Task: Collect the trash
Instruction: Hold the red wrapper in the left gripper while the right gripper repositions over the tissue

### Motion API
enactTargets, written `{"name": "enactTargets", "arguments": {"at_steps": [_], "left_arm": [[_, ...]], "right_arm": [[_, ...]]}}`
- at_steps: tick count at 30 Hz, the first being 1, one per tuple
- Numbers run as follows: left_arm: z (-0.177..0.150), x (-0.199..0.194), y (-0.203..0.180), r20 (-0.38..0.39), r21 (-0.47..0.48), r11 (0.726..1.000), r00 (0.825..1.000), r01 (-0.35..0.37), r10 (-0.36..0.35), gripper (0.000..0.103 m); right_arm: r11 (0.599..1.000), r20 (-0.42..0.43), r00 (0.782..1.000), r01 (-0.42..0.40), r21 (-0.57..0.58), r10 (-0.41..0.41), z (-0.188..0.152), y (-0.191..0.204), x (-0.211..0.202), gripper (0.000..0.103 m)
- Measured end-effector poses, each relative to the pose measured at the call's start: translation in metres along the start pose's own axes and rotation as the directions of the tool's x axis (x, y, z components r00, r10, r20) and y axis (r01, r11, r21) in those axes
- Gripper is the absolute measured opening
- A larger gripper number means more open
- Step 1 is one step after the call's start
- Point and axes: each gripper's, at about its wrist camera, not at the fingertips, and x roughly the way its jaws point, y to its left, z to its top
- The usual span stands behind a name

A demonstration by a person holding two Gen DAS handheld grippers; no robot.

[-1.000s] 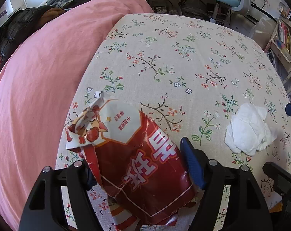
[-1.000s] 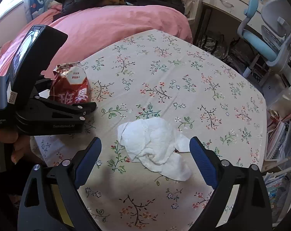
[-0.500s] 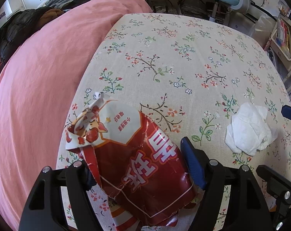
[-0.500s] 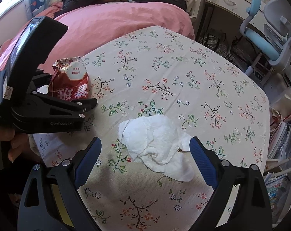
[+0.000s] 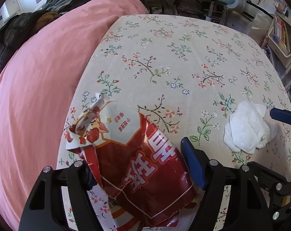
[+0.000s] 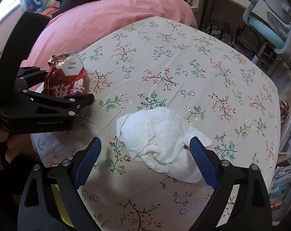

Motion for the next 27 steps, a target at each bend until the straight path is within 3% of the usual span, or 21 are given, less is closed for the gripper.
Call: {"name": "enactTargets", "arguments": {"at_steps": [4, 7, 24, 26, 27], "left_arm": [[-0.002, -0.001, -0.003, -0.006, 0.024, 1.0, 1.0, -0.007, 0.007, 0.073], [-0.003, -0.002, -0.004, -0.008, 0.038, 0.998, 0.999, -0.041, 0.041, 0.08], [-0.007, -0.007, -0.013, -0.008, 0.097, 0.991, 0.995, -0.096, 0.097, 0.082], [-0.008, -0.009, -0.015, -0.002, 0.1, 0.992, 0.997, -0.079, 0.08, 0.08], [-0.009, -0.01, -0.017, 0.002, 0.103, 0.993, 0.998, -0.064, 0.064, 0.072]], "right_arm": [[1.0, -0.01, 1.0, -0.001, -0.004, 0.001, 0.001, 0.002, 0.008, 0.089], [1.0, -0.01, 1.0, 0.0, 0.002, 0.0, 0.002, 0.001, 0.013, 0.089], [0.999, -0.005, 1.0, 0.001, 0.045, -0.001, 0.004, -0.014, 0.028, 0.089], [0.999, -0.002, 1.0, 0.007, 0.043, -0.006, 0.004, -0.015, 0.028, 0.089], [0.999, -0.001, 1.0, 0.011, 0.043, -0.011, 0.004, -0.015, 0.028, 0.089]]}}
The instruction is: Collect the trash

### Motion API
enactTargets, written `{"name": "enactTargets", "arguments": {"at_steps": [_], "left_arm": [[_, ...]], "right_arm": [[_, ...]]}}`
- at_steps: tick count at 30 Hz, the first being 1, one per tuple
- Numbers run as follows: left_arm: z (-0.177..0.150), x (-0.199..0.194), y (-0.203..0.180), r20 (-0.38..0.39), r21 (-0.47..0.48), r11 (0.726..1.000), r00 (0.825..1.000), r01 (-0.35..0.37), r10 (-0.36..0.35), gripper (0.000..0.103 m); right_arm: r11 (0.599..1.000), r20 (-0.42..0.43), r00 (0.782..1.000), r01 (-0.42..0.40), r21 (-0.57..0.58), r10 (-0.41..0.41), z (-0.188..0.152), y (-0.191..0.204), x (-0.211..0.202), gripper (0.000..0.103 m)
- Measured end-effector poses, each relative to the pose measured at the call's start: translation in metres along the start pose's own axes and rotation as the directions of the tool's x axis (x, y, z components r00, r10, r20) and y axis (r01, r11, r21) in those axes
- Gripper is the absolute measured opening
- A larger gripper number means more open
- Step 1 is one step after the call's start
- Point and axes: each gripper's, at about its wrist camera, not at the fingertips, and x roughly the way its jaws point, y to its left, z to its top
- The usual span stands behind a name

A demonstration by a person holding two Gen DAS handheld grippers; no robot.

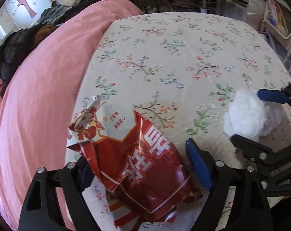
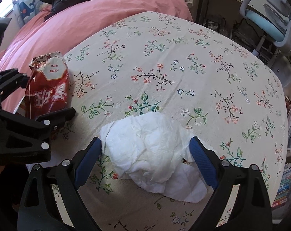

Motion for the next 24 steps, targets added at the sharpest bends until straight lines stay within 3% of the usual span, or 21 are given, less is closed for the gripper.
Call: {"name": "enactTargets", "arguments": {"at_steps": [5, 17, 20, 24], "left_arm": [[-0.002, -0.007, -0.008, 0.037, 0.037, 0.999, 0.999, 0.027, -0.029, 0.062], [-0.001, -0.006, -0.013, 0.032, 0.072, 0.997, 0.999, 0.003, -0.006, 0.063], [0.0, -0.006, -0.013, 0.033, 0.073, 0.997, 0.999, 0.008, -0.01, 0.062], [0.001, -0.007, -0.017, 0.045, 0.088, 0.996, 0.999, 0.014, -0.018, 0.053]], "right_arm": [[1.0, 0.006, 1.0, 0.021, 0.009, -0.021, 0.001, -0.005, 0.001, 0.089], [1.0, 0.027, 1.0, 0.012, 0.026, -0.012, 0.003, -0.011, 0.002, 0.089], [1.0, 0.035, 0.999, 0.003, 0.025, -0.003, 0.004, -0.012, 0.001, 0.082], [1.0, 0.041, 0.999, -0.001, 0.028, 0.0, 0.007, -0.013, -0.001, 0.066]]}}
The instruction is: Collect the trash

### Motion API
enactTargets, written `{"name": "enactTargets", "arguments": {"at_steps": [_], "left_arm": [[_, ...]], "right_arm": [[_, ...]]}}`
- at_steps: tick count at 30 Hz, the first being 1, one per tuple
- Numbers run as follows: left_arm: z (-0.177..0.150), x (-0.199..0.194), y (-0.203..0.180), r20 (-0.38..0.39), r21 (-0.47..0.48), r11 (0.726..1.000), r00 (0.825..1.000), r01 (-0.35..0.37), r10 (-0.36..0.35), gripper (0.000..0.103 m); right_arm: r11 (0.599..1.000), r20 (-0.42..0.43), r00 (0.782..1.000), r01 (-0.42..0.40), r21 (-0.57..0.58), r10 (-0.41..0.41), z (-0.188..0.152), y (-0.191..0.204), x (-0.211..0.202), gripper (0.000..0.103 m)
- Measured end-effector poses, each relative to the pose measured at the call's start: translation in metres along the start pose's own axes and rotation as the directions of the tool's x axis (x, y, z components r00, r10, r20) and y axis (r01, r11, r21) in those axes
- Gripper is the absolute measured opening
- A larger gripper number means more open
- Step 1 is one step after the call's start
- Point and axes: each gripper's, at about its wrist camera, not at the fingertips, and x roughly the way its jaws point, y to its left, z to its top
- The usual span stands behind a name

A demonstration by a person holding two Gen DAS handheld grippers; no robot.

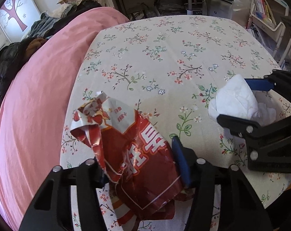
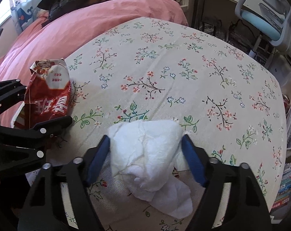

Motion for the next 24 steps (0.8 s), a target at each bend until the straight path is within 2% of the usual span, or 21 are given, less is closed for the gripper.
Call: {"name": "enactTargets", "arguments": {"at_steps": [2, 5, 7, 18, 21, 24], "left_arm": [[0.0, -0.002, -0.001, 0.01, 0.007, 1.0, 1.0, 0.0, 0.0, 0.05], [0.002, -0.005, 0.002, 0.025, -0.006, 1.0, 1.0, 0.006, -0.006, 0.045], [0.004, -0.006, 0.005, 0.037, -0.023, 1.0, 0.999, 0.007, -0.006, 0.041], [0.004, -0.006, 0.007, 0.032, -0.039, 0.999, 0.999, 0.008, -0.007, 0.04], [0.006, -0.009, 0.01, 0.048, -0.049, 0.999, 0.999, 0.01, -0.007, 0.038], [0.007, -0.015, 0.019, 0.071, -0.1, 0.994, 0.997, 0.038, -0.031, 0.038]], "right_arm": [[1.0, 0.001, 1.0, -0.003, 0.001, 0.003, 0.001, -0.001, -0.001, 0.059], [1.0, 0.003, 1.0, -0.005, 0.002, 0.005, 0.001, -0.002, -0.003, 0.044], [1.0, 0.008, 1.0, -0.01, 0.011, 0.01, 0.0, -0.004, -0.004, 0.03], [1.0, 0.013, 1.0, -0.01, 0.012, 0.01, 0.0, -0.005, -0.005, 0.029], [1.0, 0.033, 0.999, -0.017, 0.018, 0.016, 0.001, -0.006, -0.011, 0.019], [0.999, 0.066, 0.997, -0.029, 0.028, 0.027, 0.004, -0.006, -0.022, 0.017]]}}
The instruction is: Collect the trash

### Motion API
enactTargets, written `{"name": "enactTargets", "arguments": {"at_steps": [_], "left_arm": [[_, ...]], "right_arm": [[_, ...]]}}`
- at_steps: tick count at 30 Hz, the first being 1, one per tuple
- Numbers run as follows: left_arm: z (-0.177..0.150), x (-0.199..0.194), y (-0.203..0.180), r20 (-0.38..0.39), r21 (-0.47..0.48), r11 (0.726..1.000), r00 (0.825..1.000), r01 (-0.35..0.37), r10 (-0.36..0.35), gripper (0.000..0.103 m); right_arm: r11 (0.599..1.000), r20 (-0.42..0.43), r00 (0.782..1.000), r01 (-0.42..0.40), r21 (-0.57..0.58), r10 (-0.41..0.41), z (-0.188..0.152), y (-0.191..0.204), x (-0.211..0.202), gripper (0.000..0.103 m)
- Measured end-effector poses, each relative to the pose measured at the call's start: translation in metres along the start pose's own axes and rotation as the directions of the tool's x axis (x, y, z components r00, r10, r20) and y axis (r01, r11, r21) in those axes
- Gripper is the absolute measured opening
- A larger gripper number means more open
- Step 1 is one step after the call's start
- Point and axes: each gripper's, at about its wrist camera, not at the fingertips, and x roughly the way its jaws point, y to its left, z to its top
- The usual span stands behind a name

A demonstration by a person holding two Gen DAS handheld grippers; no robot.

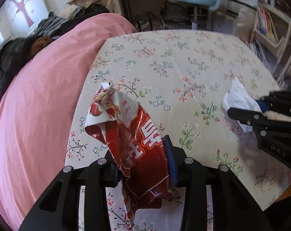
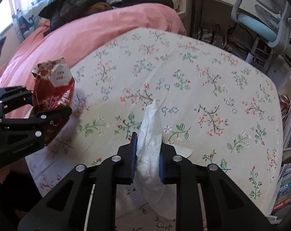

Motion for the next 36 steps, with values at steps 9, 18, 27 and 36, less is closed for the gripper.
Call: {"name": "enactTargets", "arguments": {"at_steps": [9, 18, 27, 36], "left_arm": [[0.004, -0.017, 0.022, 0.064, -0.14, 0.986, 0.994, 0.092, -0.084, 0.038], [0.001, -0.006, 0.018, 0.001, -0.114, 0.992, 0.998, 0.062, -0.062, 0.038], [-0.005, 0.015, 0.016, -0.111, -0.073, 0.997, 0.994, -0.032, 0.023, 0.065], [-0.007, 0.015, 0.011, -0.121, -0.041, 0.999, 0.993, 0.011, -0.016, 0.038]], "right_arm": [[0.998, 0.027, 0.998, -0.063, 0.026, 0.062, 0.004, 0.001, -0.017, 0.016], [0.999, -0.004, 0.999, -0.051, 0.012, 0.051, 0.0, 0.007, -0.013, 0.016], [0.997, -0.079, 0.997, 0.013, -0.077, -0.019, -0.009, 0.017, 0.004, 0.062], [0.998, -0.101, 0.995, -0.029, -0.059, 0.023, -0.011, 0.012, 0.01, 0.008]]}}
